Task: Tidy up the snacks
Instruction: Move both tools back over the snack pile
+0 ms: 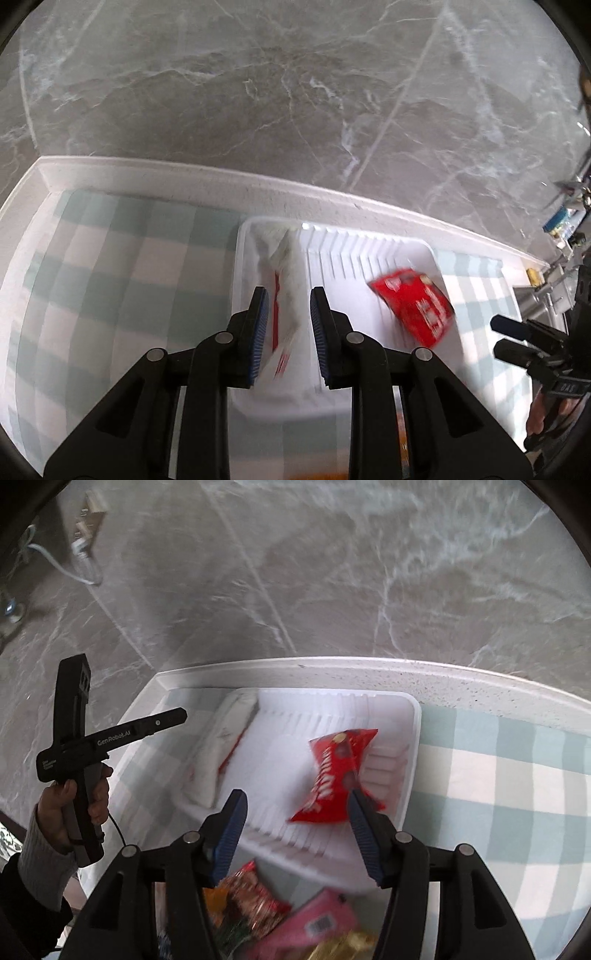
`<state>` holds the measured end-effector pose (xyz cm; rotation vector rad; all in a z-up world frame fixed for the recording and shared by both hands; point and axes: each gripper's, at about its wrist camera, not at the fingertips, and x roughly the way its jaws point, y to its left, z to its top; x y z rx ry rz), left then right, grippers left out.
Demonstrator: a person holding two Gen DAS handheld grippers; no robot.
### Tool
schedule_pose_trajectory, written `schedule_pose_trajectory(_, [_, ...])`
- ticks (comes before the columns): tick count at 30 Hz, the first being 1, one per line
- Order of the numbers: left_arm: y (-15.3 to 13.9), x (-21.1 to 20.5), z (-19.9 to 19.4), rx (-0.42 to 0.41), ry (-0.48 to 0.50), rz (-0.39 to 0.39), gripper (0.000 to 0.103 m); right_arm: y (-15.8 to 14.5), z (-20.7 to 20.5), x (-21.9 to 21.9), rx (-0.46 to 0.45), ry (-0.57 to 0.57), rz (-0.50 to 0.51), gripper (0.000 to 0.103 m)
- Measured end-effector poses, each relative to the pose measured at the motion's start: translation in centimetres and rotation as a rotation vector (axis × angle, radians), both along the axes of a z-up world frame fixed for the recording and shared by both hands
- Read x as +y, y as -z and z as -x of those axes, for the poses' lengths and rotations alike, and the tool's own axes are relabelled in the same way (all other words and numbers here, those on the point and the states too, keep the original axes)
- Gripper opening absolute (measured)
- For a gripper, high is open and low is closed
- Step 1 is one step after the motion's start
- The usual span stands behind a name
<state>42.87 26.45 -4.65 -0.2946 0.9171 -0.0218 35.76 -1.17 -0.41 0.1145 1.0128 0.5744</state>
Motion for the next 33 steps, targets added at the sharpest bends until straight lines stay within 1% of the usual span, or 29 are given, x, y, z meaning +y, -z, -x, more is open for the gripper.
schedule_pose_trajectory(3, [-0.1,-0.4,3.1,0.012,0.01,-0.009,0.022,-1.1,2.3,-0.6,-0.009,-0.003,-0.011,0.062])
schedule_pose_trajectory(5, [-0.1,-1.0,4.5,0.021,0.01,-0.008,0.022,-1.6,4.2,-0.9,-0.012,-0.005,-0.014,0.064])
schedule_pose_trajectory(6, [0.1,-1.3,5.7,0.028,0.006,0.0,0.022,-1.8,5.1,-1.0,-0.012,-0.006,-0.013,0.064])
schedule_pose_trajectory(7, [0.2,-0.8,8.1,0.032,0.004,0.007,0.022,-1.9,6.0,-1.2,-0.012,-0.005,-0.012,0.064])
schedule_pose_trajectory(8, [0.4,-1.0,9.2,0.038,0.001,0.015,0.022,-2.0,7.2,-1.4,-0.009,-0.005,-0.01,0.064])
schedule_pose_trajectory(11, [0.1,-2.2,13.7,0.054,-0.003,0.039,0.022,-1.6,10.4,-2.0,0.009,-0.001,-0.008,0.064])
schedule_pose_trajectory(14, [0.4,-3.5,17.5,0.068,0.007,0.045,0.022,-1.1,13.4,-2.7,0.032,-0.001,-0.004,0.065])
schedule_pose_trajectory(18, [1.3,-5.2,21.2,0.106,0.042,0.039,0.022,0.5,17.0,-3.6,0.075,-0.002,0.001,0.068])
schedule_pose_trajectory(21, [2.0,-6.7,23.6,0.14,0.072,0.049,0.022,1.9,19.5,-4.0,0.11,-0.013,0.014,0.068])
schedule_pose_trajectory(24, [2.9,-8.3,25.7,0.174,0.101,0.064,0.022,2.8,21.7,-4.1,0.115,-0.041,0.041,0.068])
schedule_pose_trajectory(26, [3.4,-9.2,26.8,0.2,0.121,0.098,0.022,2.9,22.8,-4.0,0.099,-0.068,0.069,0.068])
schedule_pose_trajectory(29, [4.0,-10.4,28.2,0.227,0.132,0.093,0.022,2.8,24.2,-3.8,0.065,-0.122,0.116,0.069])
schedule_pose_trajectory(31, [4.4,-10.9,28.9,0.248,0.13,0.105,0.022,2.8,25.0,-3.5,0.045,-0.162,0.151,0.07])
schedule_pose_trajectory(33, [4.8,-10.9,29.1,0.27,0.116,0.137,0.022,2.8,25.8,-3.1,0.018,-0.205,0.201,0.07])
